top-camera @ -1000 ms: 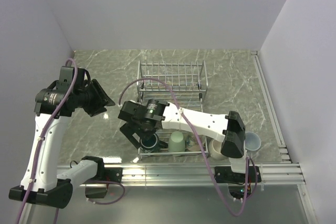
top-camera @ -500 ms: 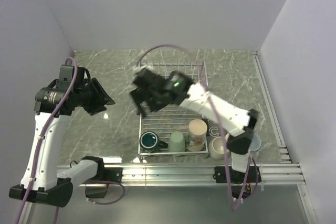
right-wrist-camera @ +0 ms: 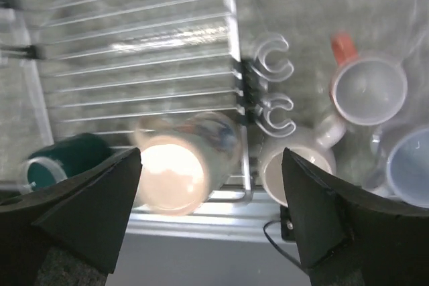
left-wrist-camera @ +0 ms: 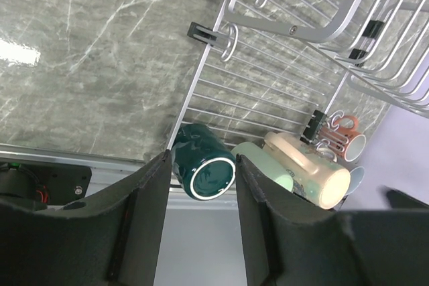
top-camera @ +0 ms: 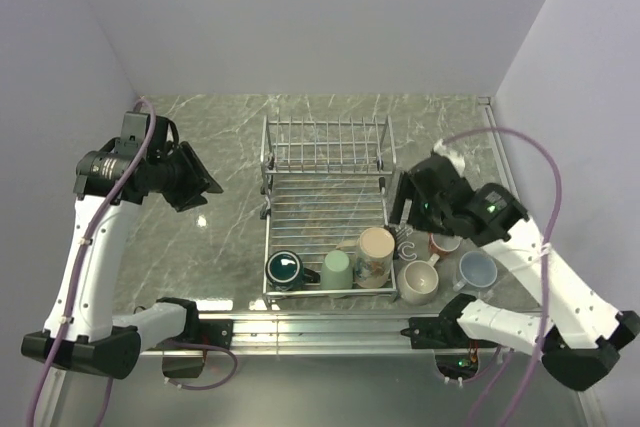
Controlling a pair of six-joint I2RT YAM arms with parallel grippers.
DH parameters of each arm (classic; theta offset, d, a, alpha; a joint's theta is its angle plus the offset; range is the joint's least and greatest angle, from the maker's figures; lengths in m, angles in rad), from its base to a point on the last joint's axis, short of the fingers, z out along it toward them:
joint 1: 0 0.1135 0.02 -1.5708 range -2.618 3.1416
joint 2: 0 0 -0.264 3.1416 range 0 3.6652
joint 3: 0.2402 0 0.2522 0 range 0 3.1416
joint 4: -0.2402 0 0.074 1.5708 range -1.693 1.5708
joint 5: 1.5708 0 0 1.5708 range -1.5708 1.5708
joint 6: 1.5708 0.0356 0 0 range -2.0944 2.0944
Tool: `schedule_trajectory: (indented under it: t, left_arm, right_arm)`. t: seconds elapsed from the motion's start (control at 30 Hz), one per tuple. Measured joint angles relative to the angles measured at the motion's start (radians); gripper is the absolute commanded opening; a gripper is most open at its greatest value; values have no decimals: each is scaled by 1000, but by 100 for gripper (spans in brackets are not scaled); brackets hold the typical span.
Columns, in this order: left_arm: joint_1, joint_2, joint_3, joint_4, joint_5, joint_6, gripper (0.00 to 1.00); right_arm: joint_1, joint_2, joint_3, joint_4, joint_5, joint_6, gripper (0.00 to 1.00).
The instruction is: Load the cups into the dish rack
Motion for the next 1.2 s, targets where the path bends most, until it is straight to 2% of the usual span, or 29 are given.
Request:
schedule_trajectory:
  t: [0.17,0.3,0.47,0.57,0.67,0.77,0.87,0.93,0.97,1.0,1.2]
  left_arm:
    - [-19,16,0,0,7,0,48]
    - [-43,16,0,-1,9,0,47]
    - [-64,16,2,-1,9,1,48]
    - [-73,16,2,-1,9,4,47]
    - [-78,16,2,-1,7,4,48]
    - [-85,16,2,-1,2,4,47]
    - [-88,16,2,-1,-5,4,47]
    - [-89,16,2,-1,-10,4,47]
    - [-89,16,2,-1,-10,4,47]
    - [-89,16,2,-1,-10,4,47]
    - [-89,16,2,-1,-10,4,47]
  right_arm:
    - [-109,-117,-405,95,-125,104,81]
    - [-134,-163,-592,166,-218,169,73]
    - [-136,-168,-640,226,-249,206,65]
    - [-137,-168,-660,260,-257,214,51]
    - [-137,-167,-684,286,-263,220,43]
    - [-137,-168,-716,301,-266,229,40]
    - [-139,-198,-743,314,-270,239,25]
    - [-139,-221,-768,311,-269,249,18]
    - [-139,-230,-776,315,-271,255,7]
    - [-139,-238,-779,316,-275,261,0]
    - [-139,-254,-786,317,-267,273,0]
